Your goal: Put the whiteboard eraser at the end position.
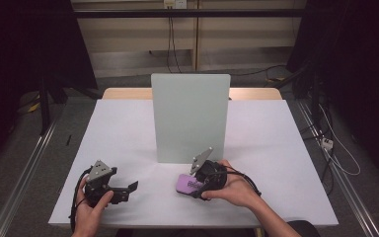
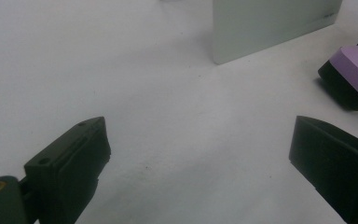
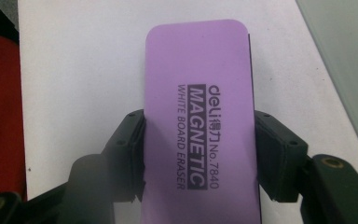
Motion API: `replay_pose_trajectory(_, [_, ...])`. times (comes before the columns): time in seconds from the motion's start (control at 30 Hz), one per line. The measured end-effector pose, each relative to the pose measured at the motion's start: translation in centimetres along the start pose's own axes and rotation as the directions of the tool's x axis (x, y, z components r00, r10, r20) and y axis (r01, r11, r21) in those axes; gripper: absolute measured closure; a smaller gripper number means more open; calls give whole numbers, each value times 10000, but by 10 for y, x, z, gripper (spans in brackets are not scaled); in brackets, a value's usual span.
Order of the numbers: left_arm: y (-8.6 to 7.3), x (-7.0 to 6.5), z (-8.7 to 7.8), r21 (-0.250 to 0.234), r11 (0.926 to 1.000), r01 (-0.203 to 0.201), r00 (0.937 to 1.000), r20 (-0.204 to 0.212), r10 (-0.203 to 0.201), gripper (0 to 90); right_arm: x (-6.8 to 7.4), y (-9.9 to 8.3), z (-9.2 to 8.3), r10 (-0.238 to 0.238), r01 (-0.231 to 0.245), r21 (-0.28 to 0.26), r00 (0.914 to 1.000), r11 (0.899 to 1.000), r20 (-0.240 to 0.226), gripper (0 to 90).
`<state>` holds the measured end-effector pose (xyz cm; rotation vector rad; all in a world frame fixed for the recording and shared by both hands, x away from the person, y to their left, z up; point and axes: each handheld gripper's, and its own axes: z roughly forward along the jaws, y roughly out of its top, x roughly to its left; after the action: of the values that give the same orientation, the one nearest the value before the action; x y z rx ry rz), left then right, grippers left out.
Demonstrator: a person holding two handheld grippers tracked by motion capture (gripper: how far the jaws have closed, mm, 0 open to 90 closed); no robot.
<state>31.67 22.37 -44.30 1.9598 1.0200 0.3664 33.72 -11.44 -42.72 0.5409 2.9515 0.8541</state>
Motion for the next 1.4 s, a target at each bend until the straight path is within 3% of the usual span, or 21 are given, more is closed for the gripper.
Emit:
replay_pose_trajectory(0.57, [0,0,-1,5,10000,-10,10000,-17,10,49,-2,-1,3,210,-210,-20,9998,9998,-33,393])
replay_pose_trajectory(0.87, [0,0,0,-18,10000,-15,10000,3,15,49,-3,-2,1,327,-327,-299,9995,9990,-5,309])
replay_pose_trajectory(1.1, [0,0,-1,7,10000,-17,10000,-15,17,49,-5,-2,0,632,-641,-585,9979,9962,-168,174])
replay_pose_trajectory(1.4, [0,0,0,-4,10000,-9,10000,-21,9,49,-7,-3,-1,915,-909,-731,9958,9932,53,111])
